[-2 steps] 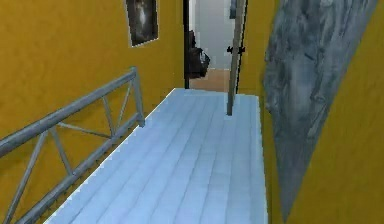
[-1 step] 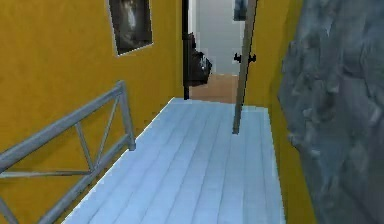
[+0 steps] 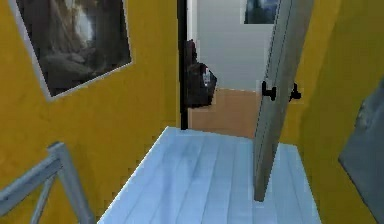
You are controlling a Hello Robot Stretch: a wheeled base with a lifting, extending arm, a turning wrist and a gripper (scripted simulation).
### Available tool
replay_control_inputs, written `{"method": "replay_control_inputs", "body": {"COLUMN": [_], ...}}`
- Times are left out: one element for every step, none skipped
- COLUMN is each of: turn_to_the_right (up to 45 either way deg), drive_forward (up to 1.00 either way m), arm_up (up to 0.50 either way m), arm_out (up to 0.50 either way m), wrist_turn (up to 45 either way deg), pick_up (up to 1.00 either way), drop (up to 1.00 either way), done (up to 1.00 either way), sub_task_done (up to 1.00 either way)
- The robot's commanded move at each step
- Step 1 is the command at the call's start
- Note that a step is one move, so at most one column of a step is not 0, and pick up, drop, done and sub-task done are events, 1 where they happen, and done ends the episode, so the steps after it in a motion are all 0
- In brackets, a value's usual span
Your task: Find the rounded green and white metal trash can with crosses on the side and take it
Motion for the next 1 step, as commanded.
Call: {"method": "replay_control_inputs", "body": {"turn_to_the_right": [3.0], "drive_forward": [0.00], "arm_up": [0.00], "arm_out": [0.00], "wrist_turn": [0.0], "pick_up": [0.00], "drop": [0.00], "done": [0.00], "sub_task_done": [0.00]}}
